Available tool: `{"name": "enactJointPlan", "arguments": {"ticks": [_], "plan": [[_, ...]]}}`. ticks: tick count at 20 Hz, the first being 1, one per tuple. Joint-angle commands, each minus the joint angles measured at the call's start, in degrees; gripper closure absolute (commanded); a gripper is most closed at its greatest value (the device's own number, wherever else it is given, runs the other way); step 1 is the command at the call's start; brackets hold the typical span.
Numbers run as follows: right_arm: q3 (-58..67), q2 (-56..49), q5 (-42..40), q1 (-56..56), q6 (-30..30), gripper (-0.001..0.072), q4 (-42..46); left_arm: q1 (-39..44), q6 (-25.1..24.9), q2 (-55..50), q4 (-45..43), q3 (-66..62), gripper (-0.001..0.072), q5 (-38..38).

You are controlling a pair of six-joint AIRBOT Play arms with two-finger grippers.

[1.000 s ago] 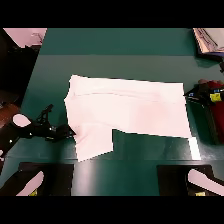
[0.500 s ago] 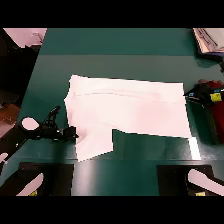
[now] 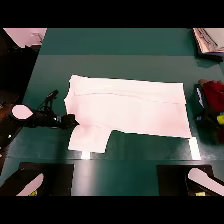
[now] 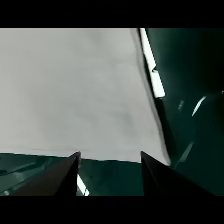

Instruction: Fold the shirts.

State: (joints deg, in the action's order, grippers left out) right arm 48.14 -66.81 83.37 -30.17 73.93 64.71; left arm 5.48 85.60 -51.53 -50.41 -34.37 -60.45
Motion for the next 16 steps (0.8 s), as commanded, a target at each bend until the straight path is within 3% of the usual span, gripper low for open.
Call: {"name": "enactJointPlan", "arguments": {"ticks": [1, 6, 11, 13, 16], "plan": [[-8.3, 0.8, -4.3, -6.8, 0.1, 0.0279, 2.7, 0.0, -0.6, 0.0, 0.0, -1.8, 0.0681, 0.0], [-12.4, 0.7, -7.8, -9.6, -0.5, 0.0280, 1.2, 0.0, -0.6, 0.0, 0.0, -1.8, 0.0681, 0.9], [-13.6, -1.7, -9.0, -3.9, -0.9, 0.0282, -0.7, 0.0, -0.6, 0.0, 0.0, -1.8, 0.0681, 2.8], [-13.6, -2.3, -9.0, -1.9, -0.9, 0.0433, -0.6, 0.0, -0.6, 0.0, 0.0, -1.8, 0.0680, 2.4], [-13.6, 0.5, -10.6, -1.2, -0.9, 0.0567, -0.5, 0.0, -0.8, 0.0, 0.0, -1.8, 0.0680, 2.3]]}}
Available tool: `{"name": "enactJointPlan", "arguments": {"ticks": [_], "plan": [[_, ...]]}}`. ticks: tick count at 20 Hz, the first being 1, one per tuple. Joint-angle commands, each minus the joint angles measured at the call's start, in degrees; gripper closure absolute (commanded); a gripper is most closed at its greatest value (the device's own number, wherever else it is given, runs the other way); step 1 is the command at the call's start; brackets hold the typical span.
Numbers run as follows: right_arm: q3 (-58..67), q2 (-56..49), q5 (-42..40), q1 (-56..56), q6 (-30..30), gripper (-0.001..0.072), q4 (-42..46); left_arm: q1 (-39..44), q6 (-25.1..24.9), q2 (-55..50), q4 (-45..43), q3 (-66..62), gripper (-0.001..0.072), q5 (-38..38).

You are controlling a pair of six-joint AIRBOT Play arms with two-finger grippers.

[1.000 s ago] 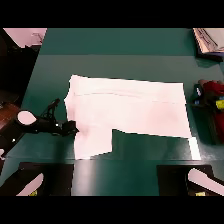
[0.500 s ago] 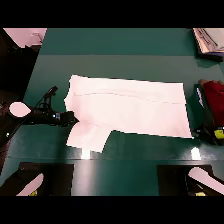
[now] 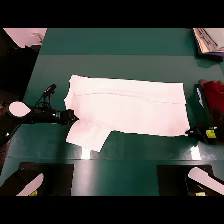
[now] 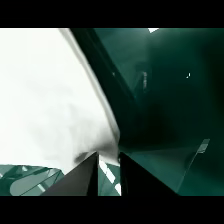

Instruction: Fold the shirts.

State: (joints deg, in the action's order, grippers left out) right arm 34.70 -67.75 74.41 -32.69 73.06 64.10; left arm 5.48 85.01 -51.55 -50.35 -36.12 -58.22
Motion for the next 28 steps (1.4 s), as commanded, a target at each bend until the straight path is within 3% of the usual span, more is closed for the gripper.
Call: {"name": "enactJointPlan", "arguments": {"ticks": [1, 2, 11, 15, 18, 22, 25, 28], "plan": [[-0.2, 3.1, -2.0, 1.3, -0.1, 0.0658, 0.5, 0.0, -0.6, 0.1, 0.0, -0.1, 0.0681, 0.0], [-0.2, 4.9, -1.9, 1.3, -0.1, 0.0697, 0.6, 0.0, -1.0, 0.1, 0.0, -0.1, 0.0681, -0.2], [3.3, 16.4, 4.1, 1.3, 1.6, 0.0700, 0.3, 0.0, -1.9, 0.2, -0.1, -7.4, 0.0682, -10.2], [12.8, 12.0, 4.0, 2.9, 3.0, 0.0700, -0.7, -0.2, -2.4, -0.6, -6.1, -19.4, 0.0682, -1.2], [19.8, 4.3, 3.4, 10.1, 3.0, 0.0700, -1.1, -0.2, -2.3, -5.5, -7.7, -24.7, 0.0681, 2.0], [29.8, -5.9, -0.7, 18.2, 4.9, 0.0700, -1.0, -0.5, -0.2, -12.4, -9.5, -26.0, 0.0681, 10.4], [37.4, -12.9, -1.4, 18.8, 7.6, 0.0700, -1.1, -2.9, 3.2, -16.9, -9.4, -26.0, 0.0681, 15.5], [44.1, -18.9, -1.4, 18.8, 8.6, 0.0700, -1.1, -4.7, 3.1, -20.6, -8.9, -26.0, 0.0681, 19.5]]}}
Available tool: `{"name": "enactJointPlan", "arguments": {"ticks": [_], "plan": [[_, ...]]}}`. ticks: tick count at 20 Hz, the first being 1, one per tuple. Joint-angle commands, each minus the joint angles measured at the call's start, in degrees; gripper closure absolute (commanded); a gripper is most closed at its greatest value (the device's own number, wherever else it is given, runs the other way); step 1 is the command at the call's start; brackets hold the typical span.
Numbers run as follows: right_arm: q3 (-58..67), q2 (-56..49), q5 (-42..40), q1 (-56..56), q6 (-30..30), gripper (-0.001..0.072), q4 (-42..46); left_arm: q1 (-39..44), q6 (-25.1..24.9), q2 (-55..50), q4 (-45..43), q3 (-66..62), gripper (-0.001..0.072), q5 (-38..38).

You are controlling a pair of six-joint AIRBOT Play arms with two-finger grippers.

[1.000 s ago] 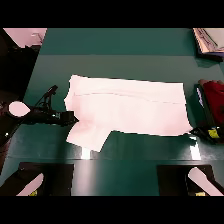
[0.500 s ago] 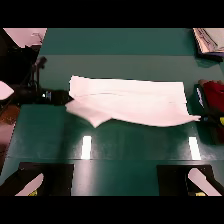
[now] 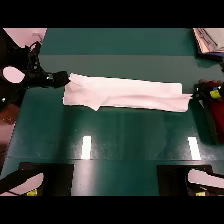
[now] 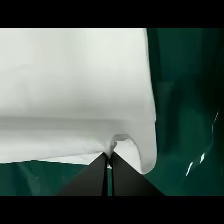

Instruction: Fold the shirts.

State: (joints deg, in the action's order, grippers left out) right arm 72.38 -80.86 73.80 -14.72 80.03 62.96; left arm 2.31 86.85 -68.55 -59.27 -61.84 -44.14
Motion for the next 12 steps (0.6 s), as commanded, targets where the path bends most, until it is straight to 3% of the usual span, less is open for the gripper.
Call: {"name": "enactJointPlan", "arguments": {"ticks": [1, 6, 10, 11, 12], "plan": [[8.3, -7.6, -0.8, 1.3, 2.1, 0.0700, -0.1, -1.6, 1.2, -4.8, 0.2, -0.3, 0.0681, 7.2], [15.3, -15.3, -1.5, 4.7, 2.2, 0.0699, -0.3, -1.6, 1.2, -9.6, 2.9, -0.3, 0.0680, 16.1], [17.9, -18.3, -7.1, 7.6, 4.3, 0.0668, -0.5, -1.6, 1.2, -11.3, 4.3, -0.3, 0.0673, 21.9], [18.4, -18.7, -9.6, 8.0, 5.2, 0.0435, -1.2, -1.6, 1.3, -11.3, 4.6, -0.3, 0.0440, 22.8], [18.7, -18.7, -11.7, 8.0, 5.1, 0.0228, -3.5, -1.6, 1.3, -11.3, 6.1, -0.3, 0.0115, 23.1]]}}
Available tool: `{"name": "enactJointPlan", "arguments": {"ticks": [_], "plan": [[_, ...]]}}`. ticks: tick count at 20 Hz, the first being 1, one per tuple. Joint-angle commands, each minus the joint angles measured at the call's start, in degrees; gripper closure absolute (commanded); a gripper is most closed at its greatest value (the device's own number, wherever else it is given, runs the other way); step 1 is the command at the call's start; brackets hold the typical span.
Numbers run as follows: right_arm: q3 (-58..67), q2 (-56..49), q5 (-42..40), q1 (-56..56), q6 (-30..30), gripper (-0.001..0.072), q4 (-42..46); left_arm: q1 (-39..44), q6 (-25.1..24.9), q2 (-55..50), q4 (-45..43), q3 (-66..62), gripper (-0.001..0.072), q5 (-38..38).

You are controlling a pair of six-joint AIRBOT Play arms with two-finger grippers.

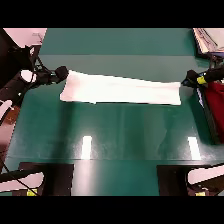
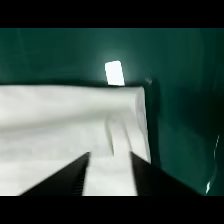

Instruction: Fold the shirts.

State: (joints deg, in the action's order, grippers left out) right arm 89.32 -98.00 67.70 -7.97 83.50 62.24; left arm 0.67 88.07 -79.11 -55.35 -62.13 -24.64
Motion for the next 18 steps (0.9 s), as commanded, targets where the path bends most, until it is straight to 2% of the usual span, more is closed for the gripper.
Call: {"name": "enactJointPlan", "arguments": {"ticks": [1, 3, 5, 6, 7, 8, 9, 13, 18], "plan": [[1.7, -1.2, -7.7, 0.9, 1.5, 0.0190, -5.1, 0.0, 0.0, -0.7, 3.1, -0.2, -0.0007, 3.2], [1.7, -0.4, -5.7, -0.5, 0.1, 0.0190, -7.1, 0.0, 0.0, -0.6, 3.1, -1.8, -0.0009, -1.4], [1.7, -0.4, 1.8, -3.0, -3.6, 0.0190, -7.0, 0.1, -1.1, -0.6, 3.0, -4.1, -0.0007, -8.5], [1.6, -0.6, 5.4, -4.3, -4.9, 0.0190, -7.0, 0.1, -1.7, -0.6, 3.1, -4.9, 0.0070, -11.6], [1.6, -0.9, 8.1, -5.7, -5.4, 0.0190, -6.8, 0.1, -1.7, -0.6, 3.1, -5.3, 0.0377, -14.2], [1.6, -1.6, 10.1, -7.1, -5.6, 0.0184, -6.8, 0.3, -2.1, -0.6, 3.1, -5.4, 0.0633, -15.5], [1.6, -2.3, 11.9, -8.2, -5.6, 0.0184, -6.9, 0.4, -3.6, -0.6, 3.7, -5.4, 0.0672, -16.6], [1.6, -7.7, 18.3, -9.7, -5.6, 0.0186, -7.3, 2.3, -6.1, -0.7, 3.8, -5.4, 0.0672, -20.9], [1.6, -12.0, 16.5, -5.7, -5.5, 0.0202, -7.3, 6.5, -9.1, -0.7, 3.8, -5.4, 0.0672, -21.2]]}}
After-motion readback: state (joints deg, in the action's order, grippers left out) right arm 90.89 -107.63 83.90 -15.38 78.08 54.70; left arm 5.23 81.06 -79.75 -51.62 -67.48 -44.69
